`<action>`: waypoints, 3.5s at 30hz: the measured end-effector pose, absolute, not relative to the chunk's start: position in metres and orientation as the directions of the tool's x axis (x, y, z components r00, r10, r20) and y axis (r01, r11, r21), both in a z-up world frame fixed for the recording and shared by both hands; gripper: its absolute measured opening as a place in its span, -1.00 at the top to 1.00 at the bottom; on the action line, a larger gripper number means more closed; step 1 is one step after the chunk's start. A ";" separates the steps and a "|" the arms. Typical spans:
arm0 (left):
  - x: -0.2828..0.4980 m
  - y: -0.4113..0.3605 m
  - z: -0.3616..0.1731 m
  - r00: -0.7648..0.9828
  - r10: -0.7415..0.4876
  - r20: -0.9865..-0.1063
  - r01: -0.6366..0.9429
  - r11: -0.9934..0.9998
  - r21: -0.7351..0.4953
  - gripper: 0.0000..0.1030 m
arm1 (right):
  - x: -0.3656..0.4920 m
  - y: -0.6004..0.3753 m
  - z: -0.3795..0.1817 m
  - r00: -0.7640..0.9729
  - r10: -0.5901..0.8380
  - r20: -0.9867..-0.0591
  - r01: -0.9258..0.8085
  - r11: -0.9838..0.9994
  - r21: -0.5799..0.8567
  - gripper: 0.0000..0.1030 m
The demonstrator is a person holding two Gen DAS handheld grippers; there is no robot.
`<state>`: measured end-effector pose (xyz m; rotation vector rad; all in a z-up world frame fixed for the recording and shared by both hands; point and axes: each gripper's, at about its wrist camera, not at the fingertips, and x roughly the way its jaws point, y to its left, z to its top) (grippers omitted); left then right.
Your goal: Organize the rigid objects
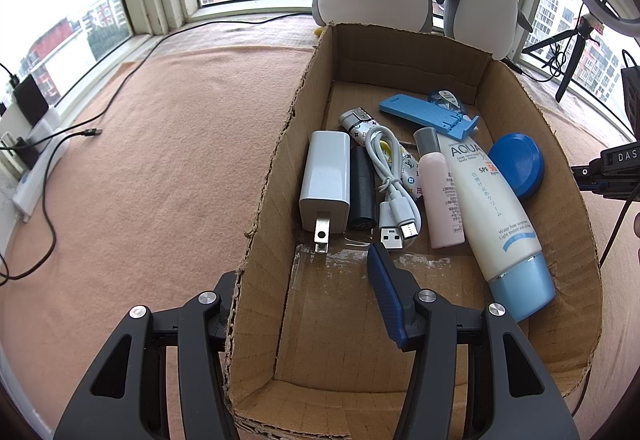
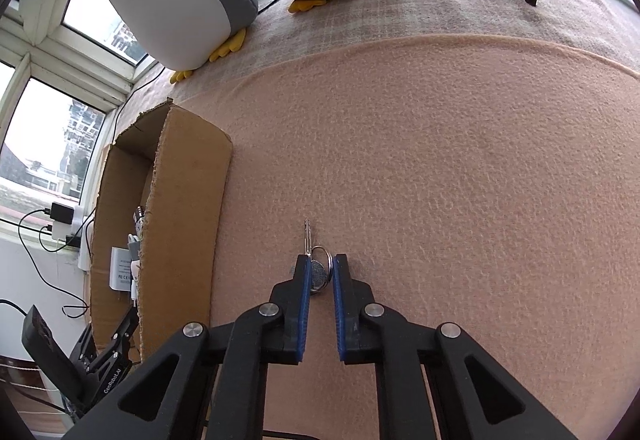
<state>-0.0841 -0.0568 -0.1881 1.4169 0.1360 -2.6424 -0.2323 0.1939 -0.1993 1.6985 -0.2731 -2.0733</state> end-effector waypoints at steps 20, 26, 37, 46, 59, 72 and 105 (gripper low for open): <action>-0.084 -0.057 -0.188 -0.547 -0.080 -0.834 0.165 -0.986 -0.013 -0.05 | -0.207 0.175 -0.163 -0.275 -0.355 -0.893 0.377 -0.895 0.240 0.96; -0.084 -0.057 -0.188 -0.547 -0.080 -0.833 0.165 -0.986 -0.014 -0.05 | -0.194 0.169 -0.134 -0.320 -0.394 -0.861 0.418 -0.875 0.245 0.96; -0.085 -0.057 -0.187 -0.547 -0.077 -0.834 0.167 -0.986 -0.018 -0.05 | -0.153 0.109 -0.070 -0.341 -0.514 -0.787 0.607 -0.760 0.234 0.96; -0.085 -0.057 -0.187 -0.546 -0.074 -0.835 0.168 -0.986 -0.022 -0.05 | -0.131 0.062 -0.075 -0.302 -0.520 -0.799 0.702 -0.688 0.182 0.96; -0.085 -0.057 -0.187 -0.545 -0.072 -0.835 0.169 -0.985 -0.025 -0.05 | -0.127 0.051 -0.085 -0.273 -0.517 -0.811 0.728 -0.662 0.177 0.91; -0.085 -0.057 -0.187 -0.545 -0.072 -0.836 0.169 -0.985 -0.025 -0.05 | -0.138 0.049 -0.106 -0.292 -0.472 -0.832 0.709 -0.691 0.144 0.01; -0.049 -0.045 -0.125 -0.632 -0.081 -0.771 0.134 -0.991 -0.005 -0.51 | -0.106 0.117 -0.071 -0.434 -0.473 -0.767 0.607 -0.782 0.139 -0.40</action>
